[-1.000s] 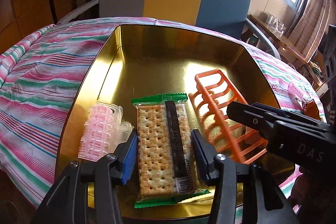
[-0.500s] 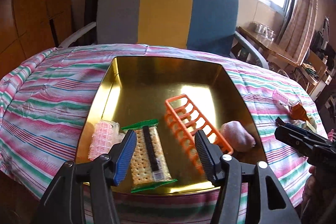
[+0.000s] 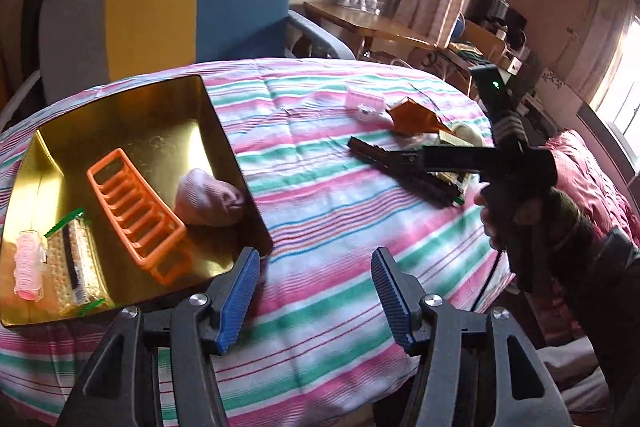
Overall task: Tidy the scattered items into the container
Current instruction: 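Move the left tool to the brown comb strip and close on it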
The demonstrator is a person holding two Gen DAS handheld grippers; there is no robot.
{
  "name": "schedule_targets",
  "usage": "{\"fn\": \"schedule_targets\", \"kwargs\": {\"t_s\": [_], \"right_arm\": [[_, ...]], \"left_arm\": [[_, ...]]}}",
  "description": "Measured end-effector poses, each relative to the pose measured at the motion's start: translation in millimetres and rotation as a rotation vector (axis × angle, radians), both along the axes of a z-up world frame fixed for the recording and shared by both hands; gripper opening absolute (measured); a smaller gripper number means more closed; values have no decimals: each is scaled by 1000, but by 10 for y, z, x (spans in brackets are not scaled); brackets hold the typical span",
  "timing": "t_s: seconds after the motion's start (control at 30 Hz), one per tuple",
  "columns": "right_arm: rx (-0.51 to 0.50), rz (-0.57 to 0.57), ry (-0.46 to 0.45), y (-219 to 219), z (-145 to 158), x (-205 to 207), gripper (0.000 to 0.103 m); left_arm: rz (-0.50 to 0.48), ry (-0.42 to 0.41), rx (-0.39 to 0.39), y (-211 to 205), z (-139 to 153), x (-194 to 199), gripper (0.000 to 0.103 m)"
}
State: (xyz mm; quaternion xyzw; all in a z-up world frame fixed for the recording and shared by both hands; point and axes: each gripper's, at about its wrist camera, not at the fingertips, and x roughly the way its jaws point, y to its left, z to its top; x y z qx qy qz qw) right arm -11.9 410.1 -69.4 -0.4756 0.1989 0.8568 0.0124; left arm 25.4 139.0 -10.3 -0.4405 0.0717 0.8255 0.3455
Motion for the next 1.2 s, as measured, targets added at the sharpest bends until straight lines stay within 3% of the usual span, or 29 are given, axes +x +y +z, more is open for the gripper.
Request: {"fn": "schedule_targets", "kwargs": {"t_s": [0.13, 0.23, 0.4, 0.57, 0.8, 1.2], "right_arm": [[-102, 28, 3, -87, -91, -7, 92], [-324, 101, 35, -196, -102, 104, 91], [-379, 58, 119, -224, -33, 477, 90], [-280, -31, 125, -75, -6, 904, 90], [-1, -125, 117, 82, 61, 1278, 92], [-44, -168, 154, 283, -106, 1394, 97]], "left_arm": [[-28, -26, -22, 49, -79, 69, 59], [-30, -47, -28, 57, -128, 73, 59], [-42, -63, -29, 136, -127, 41, 59], [-83, -65, -44, 423, -164, -14, 59], [-158, -96, -79, 913, -291, -91, 59], [-213, -130, -167, 1603, -566, -284, 59]]}}
